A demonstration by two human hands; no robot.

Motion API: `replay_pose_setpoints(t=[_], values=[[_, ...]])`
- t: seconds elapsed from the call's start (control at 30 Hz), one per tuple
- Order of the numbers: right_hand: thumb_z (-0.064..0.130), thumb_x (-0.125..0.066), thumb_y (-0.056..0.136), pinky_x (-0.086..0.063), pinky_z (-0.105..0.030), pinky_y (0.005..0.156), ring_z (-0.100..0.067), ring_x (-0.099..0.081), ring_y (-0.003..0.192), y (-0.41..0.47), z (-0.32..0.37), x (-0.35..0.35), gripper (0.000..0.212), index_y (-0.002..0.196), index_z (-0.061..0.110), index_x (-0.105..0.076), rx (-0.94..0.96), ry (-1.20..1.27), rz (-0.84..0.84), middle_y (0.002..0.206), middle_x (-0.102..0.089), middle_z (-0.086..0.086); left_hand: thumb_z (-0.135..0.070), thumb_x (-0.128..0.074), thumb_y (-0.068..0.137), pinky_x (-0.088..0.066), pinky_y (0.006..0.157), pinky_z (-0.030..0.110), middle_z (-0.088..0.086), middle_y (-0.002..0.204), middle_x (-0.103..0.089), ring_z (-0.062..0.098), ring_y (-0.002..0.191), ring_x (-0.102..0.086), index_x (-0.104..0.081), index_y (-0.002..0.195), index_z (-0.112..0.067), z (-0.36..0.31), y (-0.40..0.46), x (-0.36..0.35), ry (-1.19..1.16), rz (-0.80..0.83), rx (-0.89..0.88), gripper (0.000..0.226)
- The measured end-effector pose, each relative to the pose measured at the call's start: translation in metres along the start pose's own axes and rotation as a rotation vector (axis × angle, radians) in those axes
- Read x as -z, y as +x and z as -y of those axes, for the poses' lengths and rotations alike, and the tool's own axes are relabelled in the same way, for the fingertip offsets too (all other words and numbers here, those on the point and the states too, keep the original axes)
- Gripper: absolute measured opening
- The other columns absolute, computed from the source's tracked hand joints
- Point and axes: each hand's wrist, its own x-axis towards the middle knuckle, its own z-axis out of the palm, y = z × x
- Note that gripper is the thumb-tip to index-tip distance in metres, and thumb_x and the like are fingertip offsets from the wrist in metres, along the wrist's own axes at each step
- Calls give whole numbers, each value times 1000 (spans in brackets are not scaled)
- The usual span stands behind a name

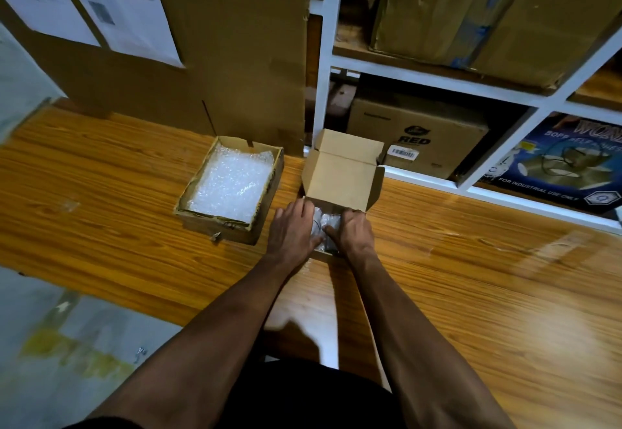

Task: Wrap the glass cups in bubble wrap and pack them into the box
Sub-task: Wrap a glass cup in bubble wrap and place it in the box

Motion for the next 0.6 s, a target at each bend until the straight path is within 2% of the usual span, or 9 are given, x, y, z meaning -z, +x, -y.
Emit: replay_pose_setpoints(t=[0.13, 0.27, 0.4, 0.6], values=[[50, -69, 96, -51, -39, 92, -31, -61, 116, 5, -2, -3, 59, 136, 9, -53, 55, -63, -5, 129, -58, -18, -65, -78, 78, -43, 93, 41, 2, 125, -56, 23, 113, -51, -48, 127, -21, 2, 2, -3, 45, 14, 14, 72], [53, -67, 95, -51, -38, 96, -30, -56, 119, 8, -7, -5, 66, 142, 11, -44, 142, -157, -71, 133, -52, -16, -66, -69, 85, -41, 94, 44, 3, 128, -52, 24, 118, -47, -47, 131, -28, 5, 3, -4, 51, 20, -18, 63], [63, -60, 95, -46, -40, 98, -28, -51, 116, 5, -16, -6, 66, 139, 17, -46, 187, -343, -165, 130, -53, -12, -71, -59, 86, -39, 92, 46, 5, 127, -52, 27, 117, -46, -48, 128, -29, 7, 4, -7, 71, 46, -19, 60], [59, -52, 100, -42, -42, 97, -29, -47, 121, -4, -41, -14, 55, 141, 23, -53, 207, -234, -217, 136, -53, -10, -70, -53, 91, -39, 94, 46, 4, 132, -51, 27, 119, -45, -51, 131, -29, 12, -1, -13, 57, 53, -5, 57]])
